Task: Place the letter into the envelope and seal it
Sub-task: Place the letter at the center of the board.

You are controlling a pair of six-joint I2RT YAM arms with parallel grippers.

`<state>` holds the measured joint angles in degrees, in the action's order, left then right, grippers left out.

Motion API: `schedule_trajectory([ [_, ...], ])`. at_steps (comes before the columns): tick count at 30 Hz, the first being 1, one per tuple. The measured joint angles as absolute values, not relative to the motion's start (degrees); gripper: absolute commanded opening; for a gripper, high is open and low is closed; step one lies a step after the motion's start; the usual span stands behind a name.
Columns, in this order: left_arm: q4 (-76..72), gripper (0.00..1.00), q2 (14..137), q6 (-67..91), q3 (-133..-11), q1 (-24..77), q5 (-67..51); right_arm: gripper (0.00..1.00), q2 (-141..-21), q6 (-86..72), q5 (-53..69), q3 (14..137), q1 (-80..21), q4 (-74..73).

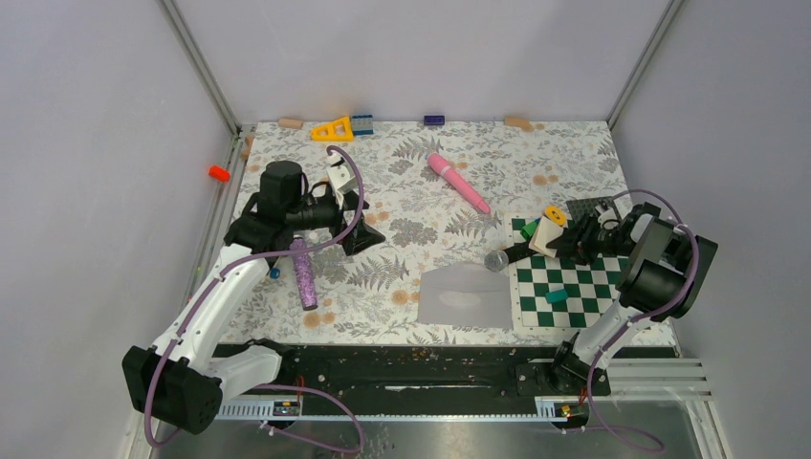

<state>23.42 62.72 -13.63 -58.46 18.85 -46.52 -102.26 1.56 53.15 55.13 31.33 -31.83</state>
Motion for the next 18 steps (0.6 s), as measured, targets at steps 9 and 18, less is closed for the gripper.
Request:
schedule_trajectory([
  [9,23.4,0.99,62.7,-13.6,-58.5,18.9,-46.5,0.43,-102.3,1.2,52.9,55.1,30.9,-31.0],
  [18,23.4,0.99,62.7,-13.6,-58.5,18.9,-46.5,0.46,-101.8,3.1,50.8,55.1,30.9,-33.1],
])
